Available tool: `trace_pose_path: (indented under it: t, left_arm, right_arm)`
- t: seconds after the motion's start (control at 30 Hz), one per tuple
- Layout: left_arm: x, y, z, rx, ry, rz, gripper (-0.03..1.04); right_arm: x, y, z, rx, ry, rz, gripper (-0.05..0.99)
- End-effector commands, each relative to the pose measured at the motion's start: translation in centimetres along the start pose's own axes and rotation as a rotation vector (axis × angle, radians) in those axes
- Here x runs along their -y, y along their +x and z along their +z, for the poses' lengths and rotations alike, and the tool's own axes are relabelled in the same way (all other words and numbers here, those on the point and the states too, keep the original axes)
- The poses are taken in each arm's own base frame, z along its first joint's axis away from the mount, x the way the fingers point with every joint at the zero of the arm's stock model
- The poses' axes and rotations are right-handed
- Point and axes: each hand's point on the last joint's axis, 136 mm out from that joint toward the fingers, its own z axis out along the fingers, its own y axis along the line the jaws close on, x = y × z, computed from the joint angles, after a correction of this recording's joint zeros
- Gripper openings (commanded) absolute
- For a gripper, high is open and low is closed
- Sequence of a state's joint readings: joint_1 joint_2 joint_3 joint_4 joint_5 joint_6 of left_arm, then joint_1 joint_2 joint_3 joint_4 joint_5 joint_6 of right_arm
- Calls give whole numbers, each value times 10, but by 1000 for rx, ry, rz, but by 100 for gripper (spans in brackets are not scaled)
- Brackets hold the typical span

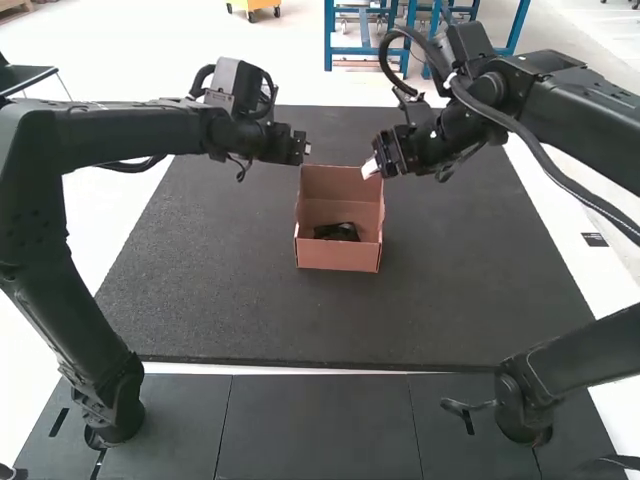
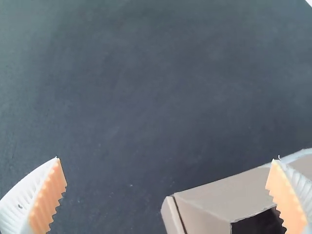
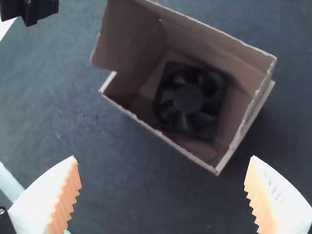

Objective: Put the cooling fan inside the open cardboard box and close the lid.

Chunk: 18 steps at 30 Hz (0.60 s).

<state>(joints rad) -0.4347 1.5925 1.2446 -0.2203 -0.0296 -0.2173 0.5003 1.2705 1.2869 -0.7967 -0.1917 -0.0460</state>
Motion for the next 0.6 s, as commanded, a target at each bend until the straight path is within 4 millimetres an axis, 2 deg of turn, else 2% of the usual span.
trace_pose_path:
  t: [0.0,0.23,0.57]
  left_arm:
    - [8,-15,-1,30,16,20,97]
    - [15,4,7,-47,49,43,97]
    - [17,18,10,-93,67,68,97]
  right_arm:
    - [-7,0,-14,31,12,-34,76]
    - [-11,6,-23,22,6,-36,76]
    - [-11,6,-26,19,7,-33,76]
